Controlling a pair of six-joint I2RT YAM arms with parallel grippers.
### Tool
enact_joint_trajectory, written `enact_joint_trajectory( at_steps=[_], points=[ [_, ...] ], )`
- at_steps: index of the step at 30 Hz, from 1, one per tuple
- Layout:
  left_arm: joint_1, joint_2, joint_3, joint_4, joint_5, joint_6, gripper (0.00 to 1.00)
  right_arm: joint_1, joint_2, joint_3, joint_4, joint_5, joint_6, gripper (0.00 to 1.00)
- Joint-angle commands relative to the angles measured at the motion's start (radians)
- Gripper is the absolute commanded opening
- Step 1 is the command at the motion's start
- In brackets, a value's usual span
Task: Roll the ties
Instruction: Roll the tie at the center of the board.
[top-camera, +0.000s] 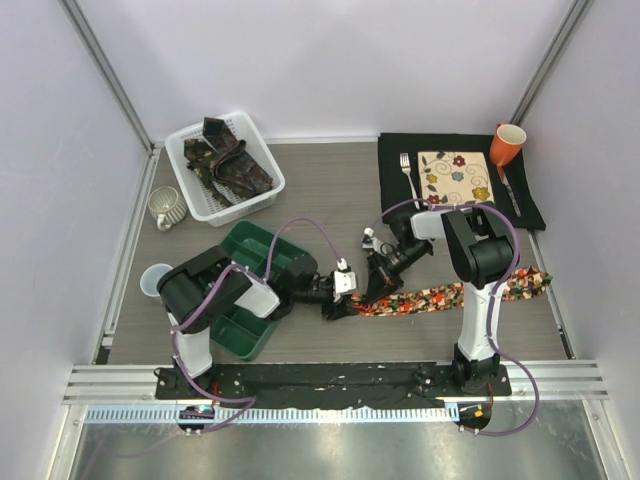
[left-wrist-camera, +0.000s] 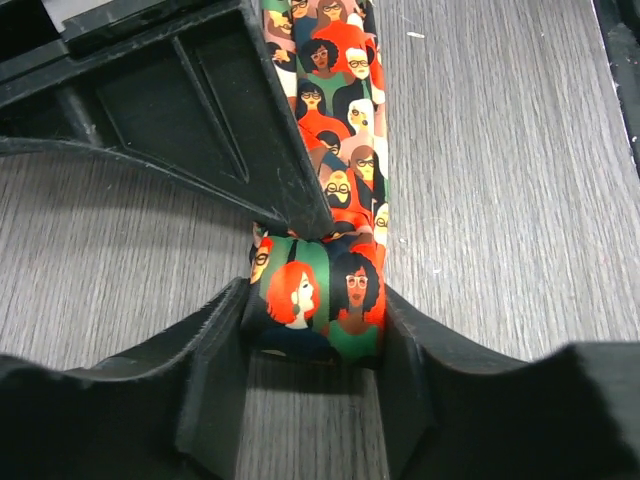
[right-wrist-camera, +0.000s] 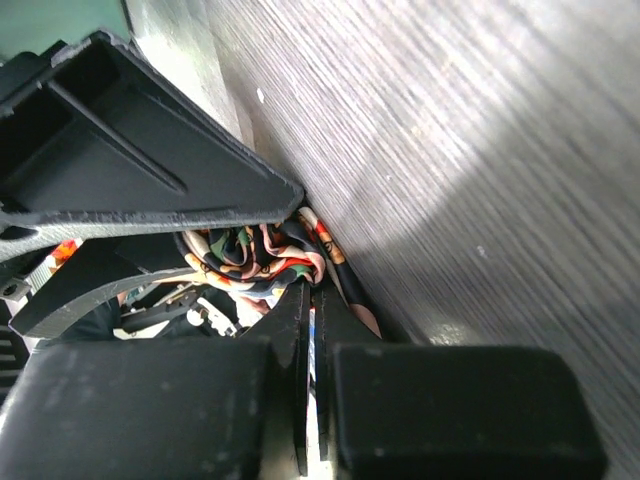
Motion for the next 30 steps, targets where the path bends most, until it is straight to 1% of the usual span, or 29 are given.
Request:
enact_joint_trajectory(
  at_steps=[1,3,5,7,9,10,11,12,14,15,16,18,20,24,27,28,30],
  points=[
    [-0.015,0.023,0.004,-0.062,-0.005,0.012,0.5,0.029,0.046,-0.009,0.034,0.157,0.09,0.01],
    [-0.027,0.009,0.012,-0.083,-0.026,0.012,0.58,0.05,0.052,0.001,0.052,0.154,0.098,0.01],
    [-0.04,0.018,0.021,-0.087,-0.033,0.004,0.64,0.062,0.066,0.004,0.065,0.154,0.104,0.01],
    [-0.043,0.03,0.029,-0.087,-0.042,-0.002,0.64,0.072,0.079,0.004,0.085,0.157,0.11,0.01],
    [-0.043,0.049,0.035,-0.087,-0.048,-0.007,0.61,0.072,0.083,0.002,0.094,0.17,0.112,0.01],
    [-0.043,0.053,0.035,-0.094,-0.049,-0.007,0.58,0.072,0.083,0.001,0.094,0.174,0.109,0.01],
    [-0.043,0.053,0.035,-0.106,-0.054,-0.004,0.49,0.072,0.082,0.004,0.095,0.179,0.109,0.01],
    [-0.043,0.044,0.033,-0.12,-0.065,0.002,0.45,0.072,0.08,0.005,0.101,0.188,0.109,0.01],
    [-0.043,0.024,0.024,-0.185,-0.074,0.021,0.39,0.072,0.085,0.019,0.108,0.191,0.114,0.01],
    [-0.043,-0.005,0.018,-0.203,-0.083,0.039,0.39,0.072,0.089,0.027,0.117,0.193,0.117,0.01],
    [-0.044,-0.017,0.012,-0.249,-0.103,0.048,0.4,0.072,0.094,0.034,0.118,0.193,0.117,0.01],
    [-0.043,-0.045,0.0,-0.297,-0.12,0.064,0.53,0.072,0.105,0.056,0.129,0.196,0.115,0.01],
    [-0.043,-0.072,-0.017,-0.33,-0.135,0.072,0.6,0.072,0.105,0.062,0.132,0.194,0.097,0.01],
    [-0.04,-0.083,-0.028,-0.346,-0.143,0.067,0.6,0.072,0.089,0.036,0.134,0.196,0.08,0.01],
    [-0.037,-0.071,-0.007,-0.353,-0.146,0.058,0.53,0.072,0.083,0.025,0.14,0.194,0.083,0.01],
    [-0.038,-0.069,0.007,-0.37,-0.148,0.058,0.42,0.072,0.085,0.025,0.14,0.197,0.083,0.01],
    [-0.037,-0.066,0.025,-0.421,-0.155,0.068,0.33,0.072,0.085,0.034,0.129,0.2,0.077,0.01]
  ],
)
